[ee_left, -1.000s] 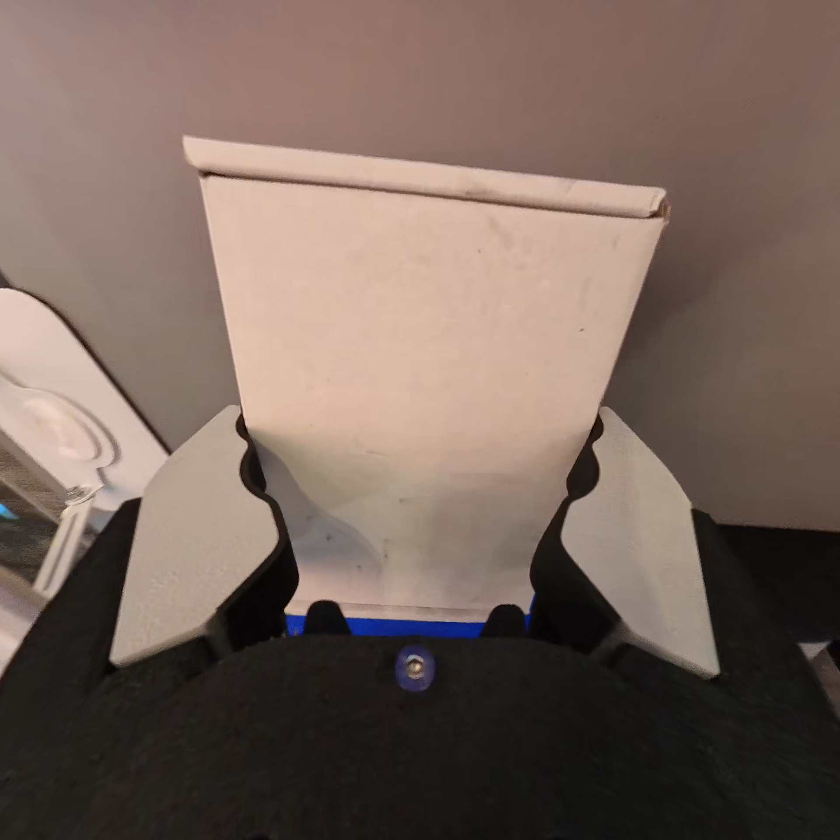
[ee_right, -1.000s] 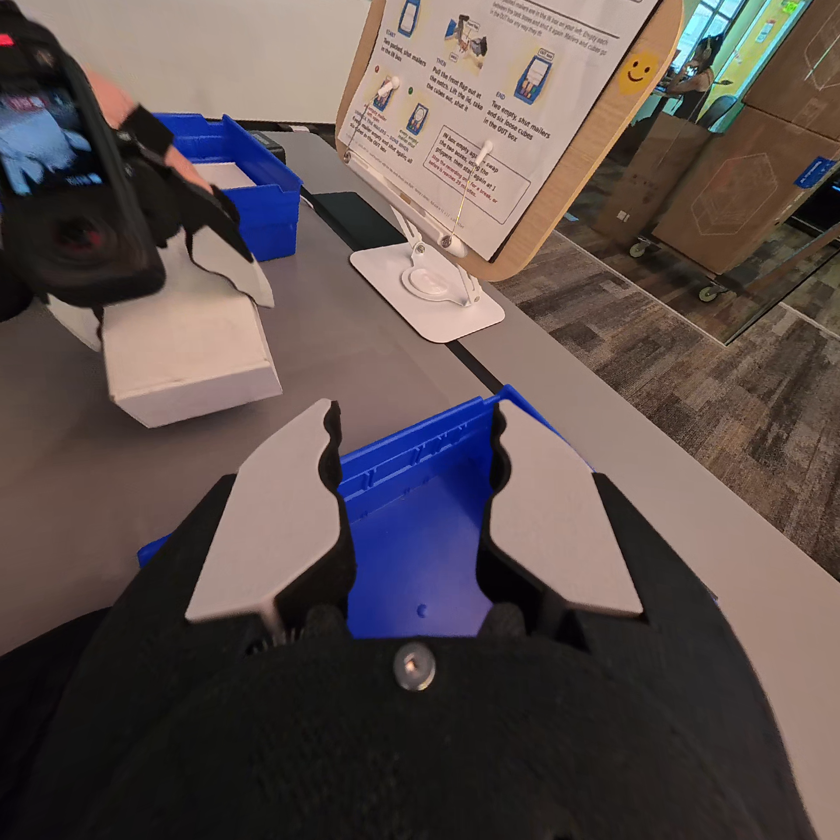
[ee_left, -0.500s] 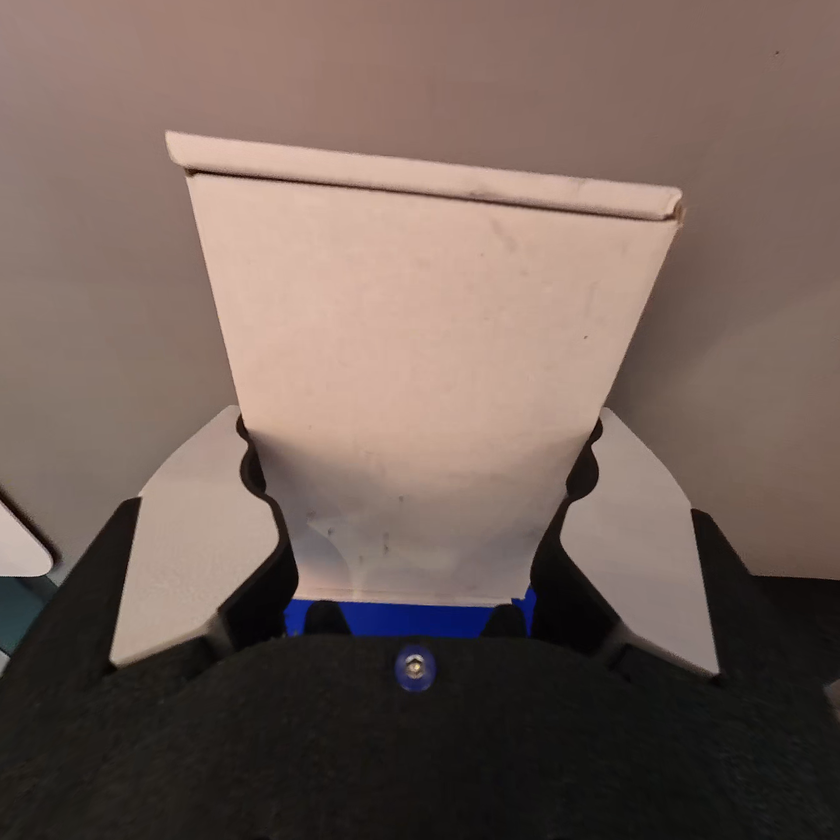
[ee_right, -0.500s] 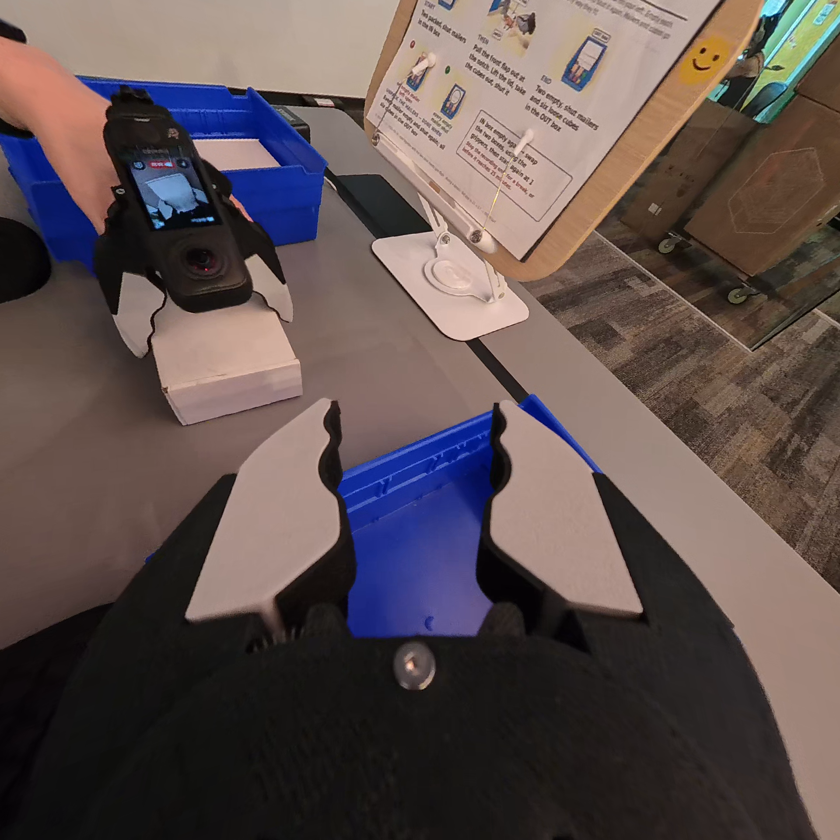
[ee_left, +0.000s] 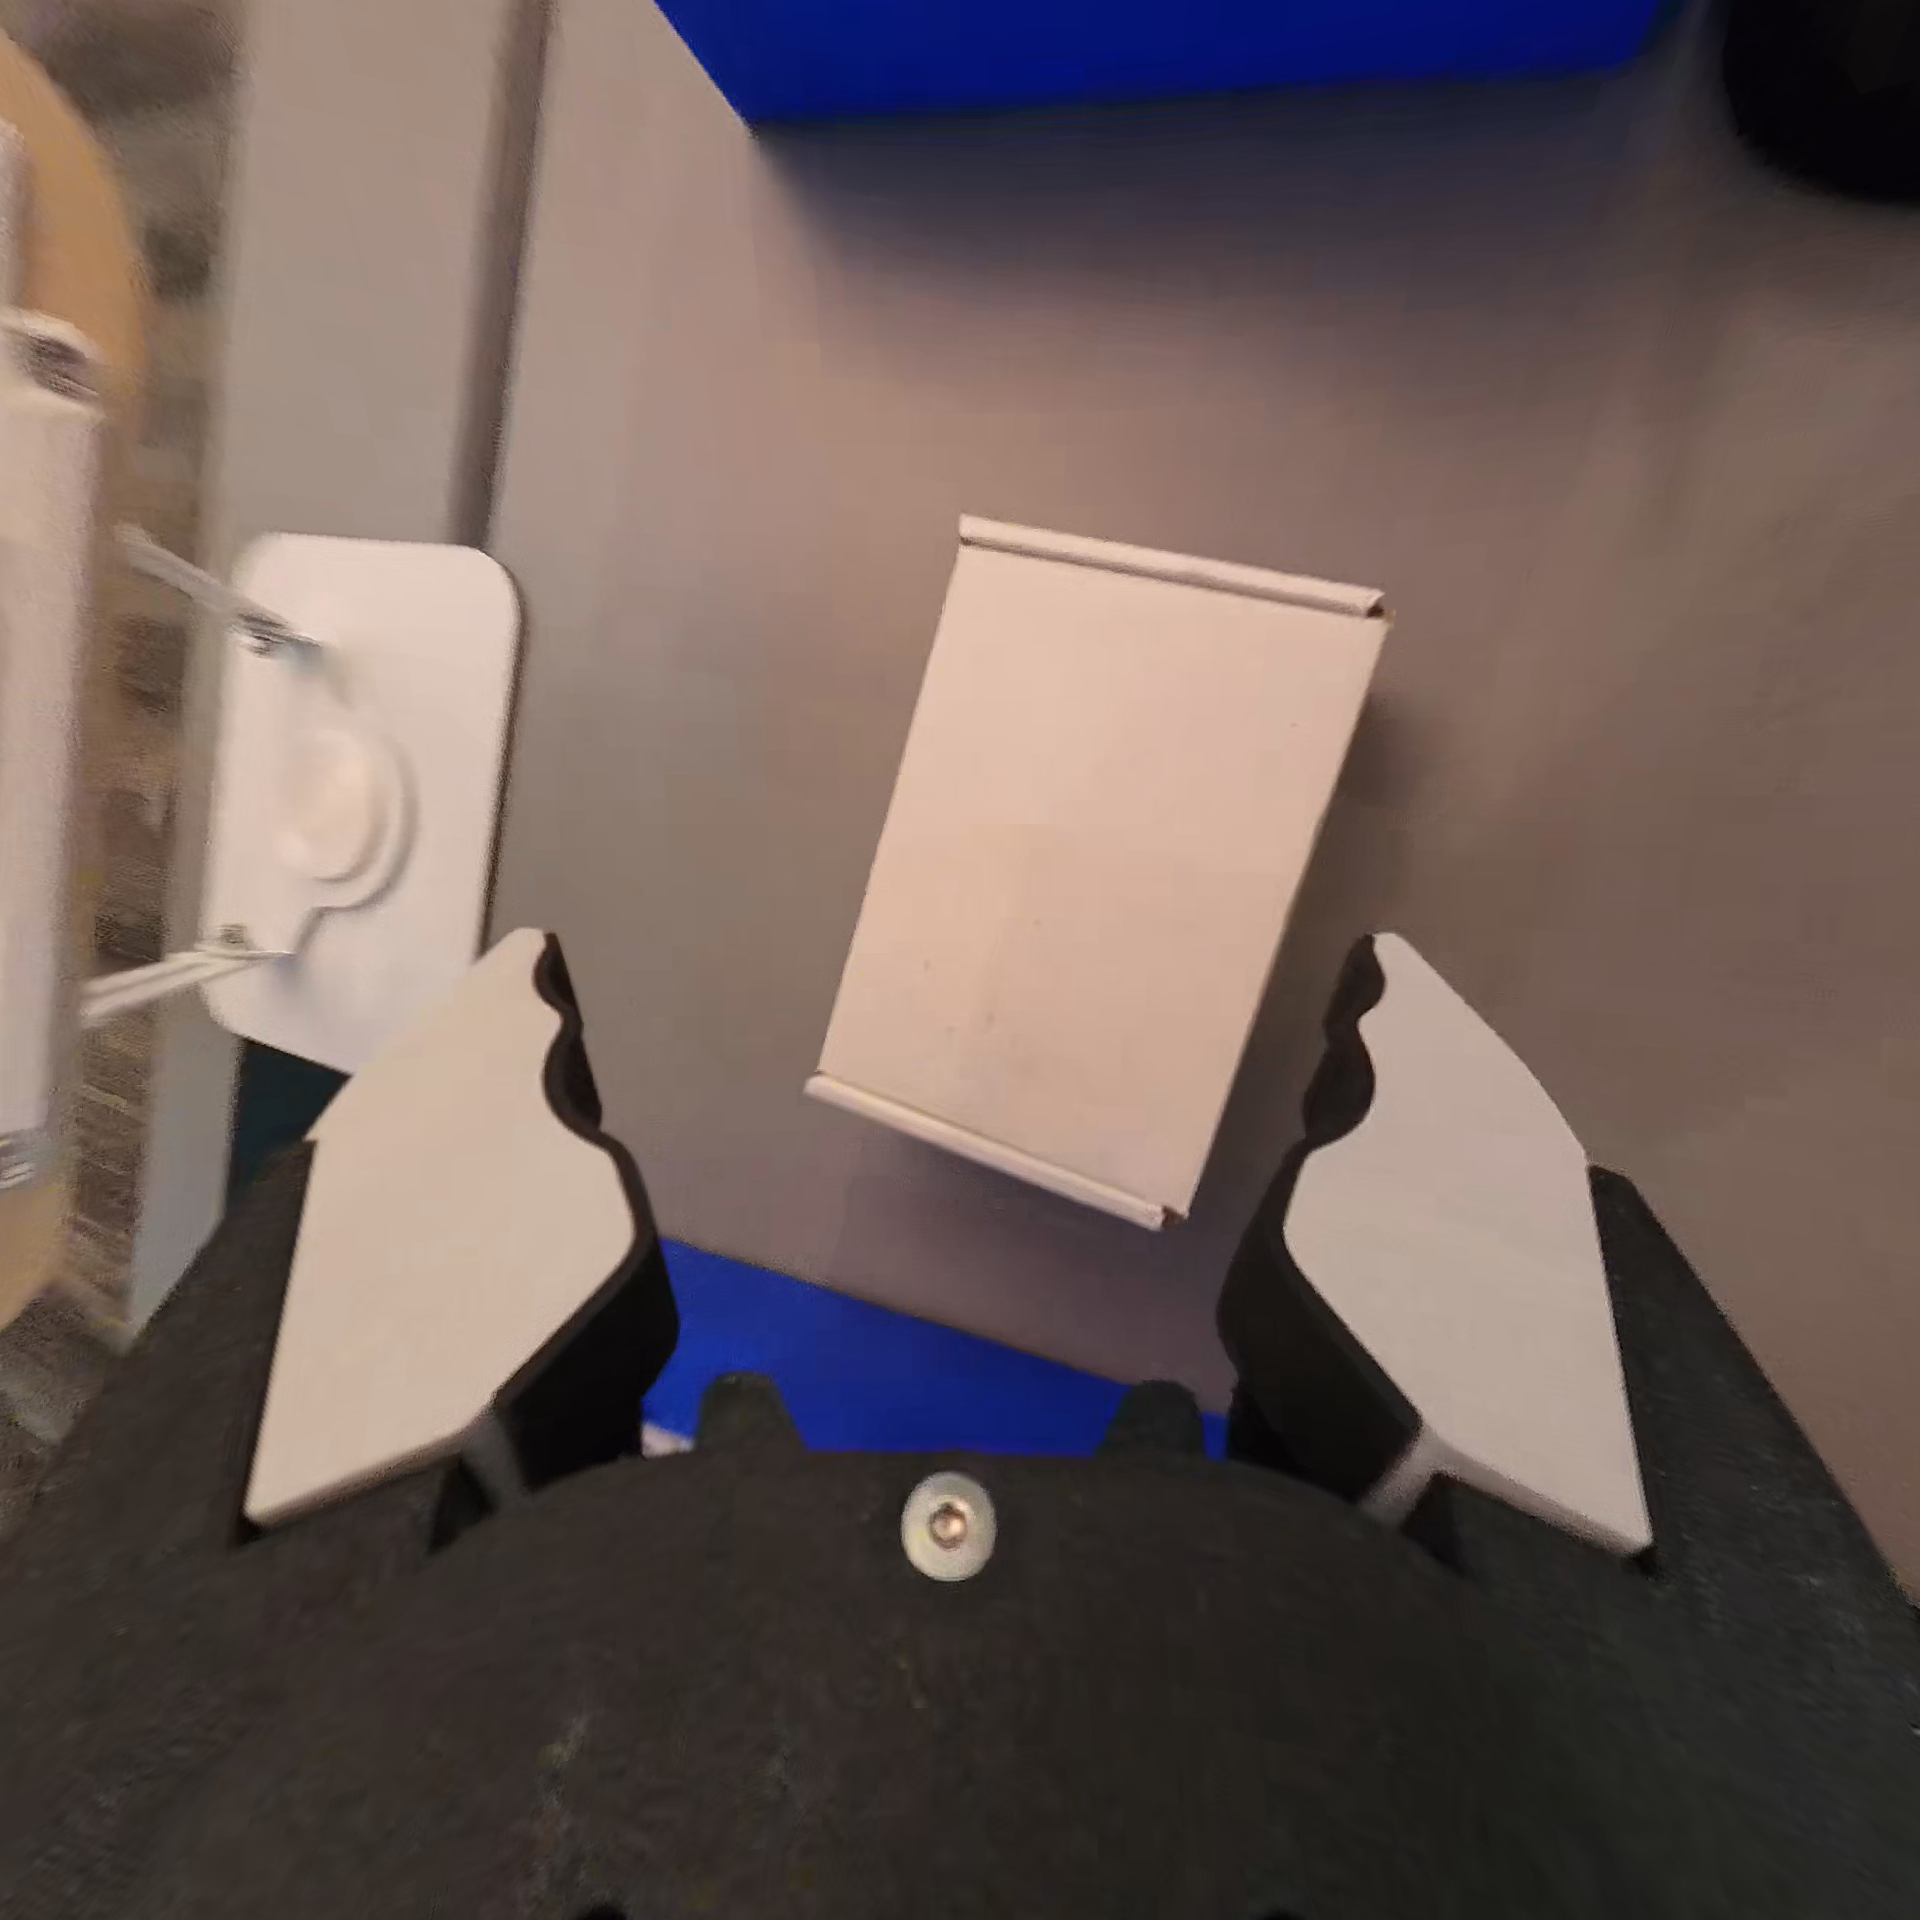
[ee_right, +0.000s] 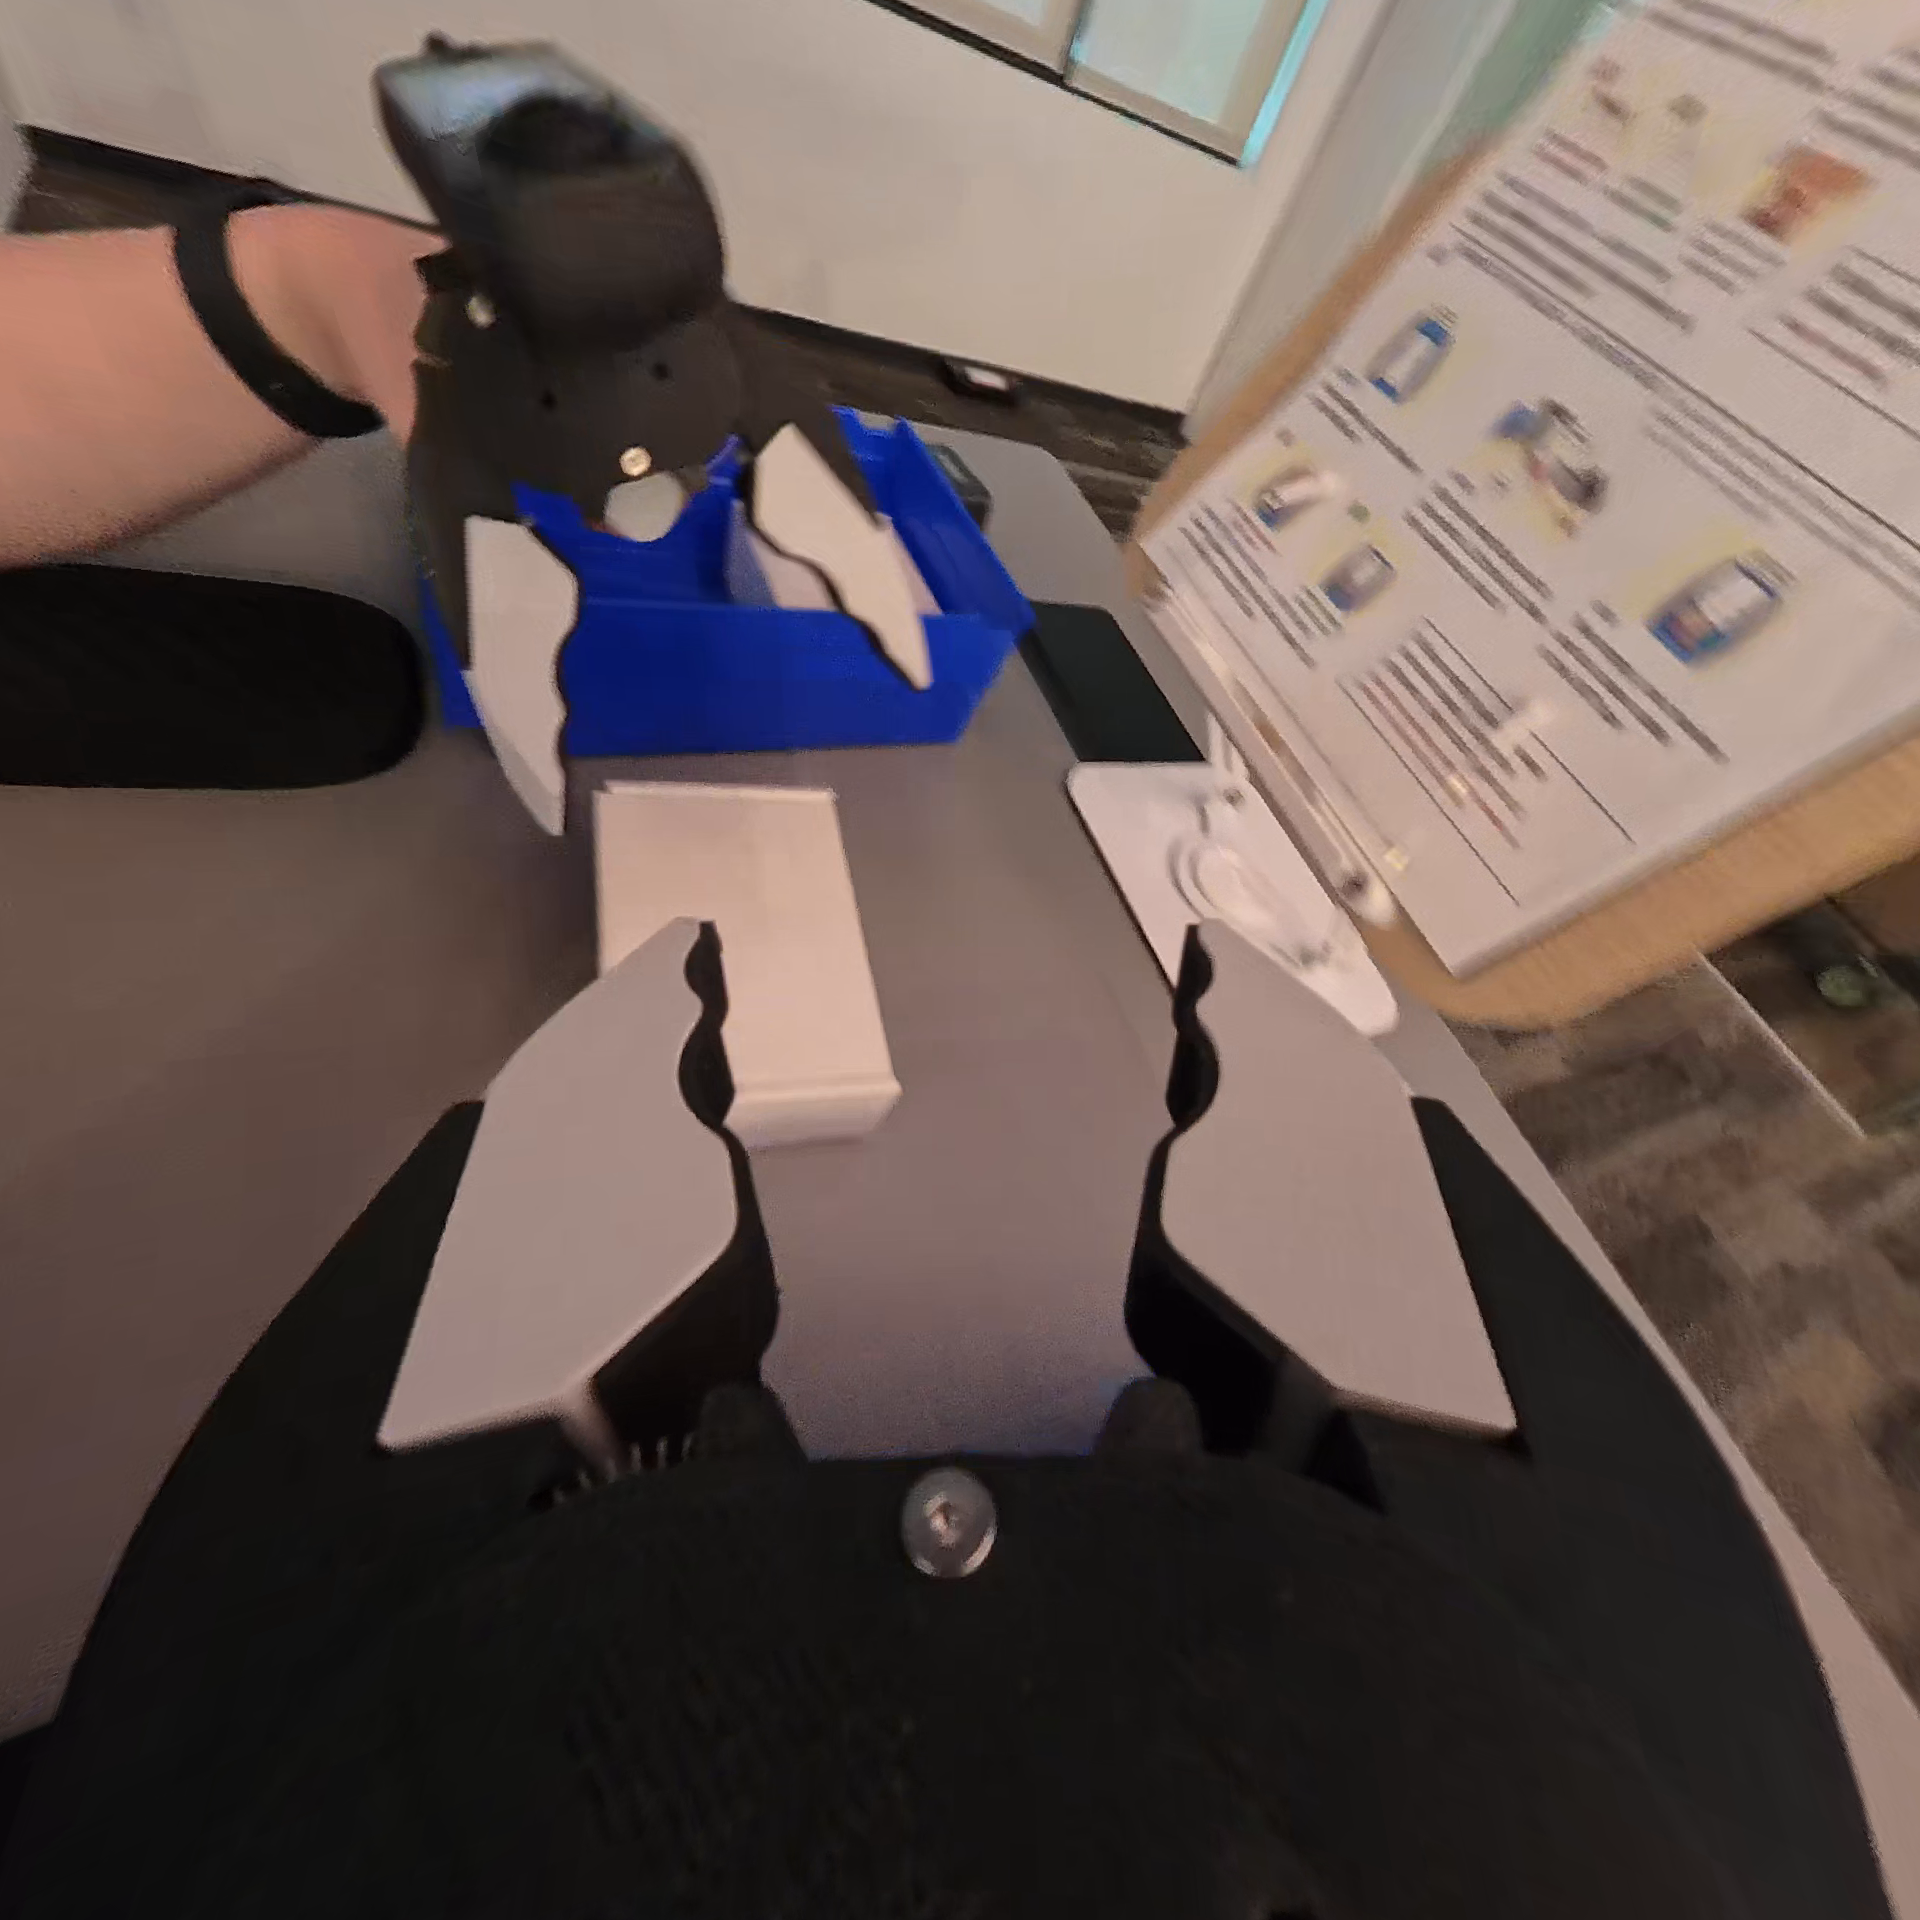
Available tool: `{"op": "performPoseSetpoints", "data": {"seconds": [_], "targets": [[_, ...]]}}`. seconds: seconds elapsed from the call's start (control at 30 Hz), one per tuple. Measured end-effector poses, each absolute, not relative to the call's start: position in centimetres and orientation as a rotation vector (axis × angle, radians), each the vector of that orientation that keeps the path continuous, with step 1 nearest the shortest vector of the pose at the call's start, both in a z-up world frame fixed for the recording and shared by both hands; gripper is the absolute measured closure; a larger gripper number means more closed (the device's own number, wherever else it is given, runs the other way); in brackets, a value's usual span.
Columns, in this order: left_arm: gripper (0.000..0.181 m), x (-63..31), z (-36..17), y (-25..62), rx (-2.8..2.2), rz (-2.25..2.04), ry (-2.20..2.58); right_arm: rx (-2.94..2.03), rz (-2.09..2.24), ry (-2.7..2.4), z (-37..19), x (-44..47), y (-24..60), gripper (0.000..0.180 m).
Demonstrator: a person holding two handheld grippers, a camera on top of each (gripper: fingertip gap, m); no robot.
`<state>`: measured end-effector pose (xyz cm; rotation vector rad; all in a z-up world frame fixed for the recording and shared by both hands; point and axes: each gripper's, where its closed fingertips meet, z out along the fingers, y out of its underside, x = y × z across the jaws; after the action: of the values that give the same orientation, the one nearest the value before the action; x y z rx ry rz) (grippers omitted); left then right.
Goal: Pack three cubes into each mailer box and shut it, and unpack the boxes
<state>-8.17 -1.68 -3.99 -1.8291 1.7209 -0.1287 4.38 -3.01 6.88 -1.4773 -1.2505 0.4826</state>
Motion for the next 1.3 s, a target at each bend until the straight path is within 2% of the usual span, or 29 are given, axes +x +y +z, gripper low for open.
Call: {"op": "performPoseSetpoints", "data": {"seconds": [0.03,0.13,0.23,0.37,0.5,0.63,0.7,0.77,0.83,0.97,1.03,1.3], "targets": [[0.049,-8.6,-2.7,-1.7,-1.791,-0.120,1.691,-1.455,0.491,-1.291,6.7,2.6,-3.5,0.093],[0.054,-10.6,1.1,-0.7,-1.755,-0.056,1.595,-1.446,0.454,-1.429,4.1,-2.4,-4.1,0.083],[0.056,-12.4,3.2,-0.8,-1.802,-0.131,1.482,-1.531,0.485,-1.511,-0.2,-6.6,-3.7,0.081],[0.060,-14.6,1.6,-1.2,-1.801,-0.097,1.523,-1.767,0.402,-1.631,-7.2,-8.7,-3.0,0.067],[0.063,-16.7,-1.0,-0.6,-1.949,-0.066,1.550,-1.875,0.246,-1.694,-10.9,-8.4,-2.3,0.062],[0.067,-17.3,-3.5,0.6,-2.057,-0.028,1.569,-1.906,0.222,-1.700,-11.9,-8.1,-2.0,0.061],[0.076,-17.4,-5.2,0.4,-2.119,-0.037,1.621,-1.924,0.244,-1.708,-12.2,-8.0,-2.1,0.061],[0.095,-18.3,-7.0,0.0,-2.203,-0.002,1.683,-1.940,0.225,-1.737,-12.9,-7.4,-2.1,0.060],[0.089,-18.6,-7.6,0.6,-2.236,0.024,1.667,-1.928,0.236,-1.741,-13.0,-7.4,-2.1,0.060],[0.098,-18.6,-7.7,0.2,-2.240,-0.038,1.669,-1.920,0.260,-1.760,-13.0,-7.3,-2.1,0.060],[0.096,-18.8,-7.6,0.3,-2.233,-0.027,1.673,-1.927,0.293,-1.752,-12.9,-7.2,-2.1,0.060],[0.086,-13.6,-4.4,-2.2,-1.861,-0.145,1.815,-2.047,0.589,-1.655,-11.8,-7.1,-1.9,0.061]]}}
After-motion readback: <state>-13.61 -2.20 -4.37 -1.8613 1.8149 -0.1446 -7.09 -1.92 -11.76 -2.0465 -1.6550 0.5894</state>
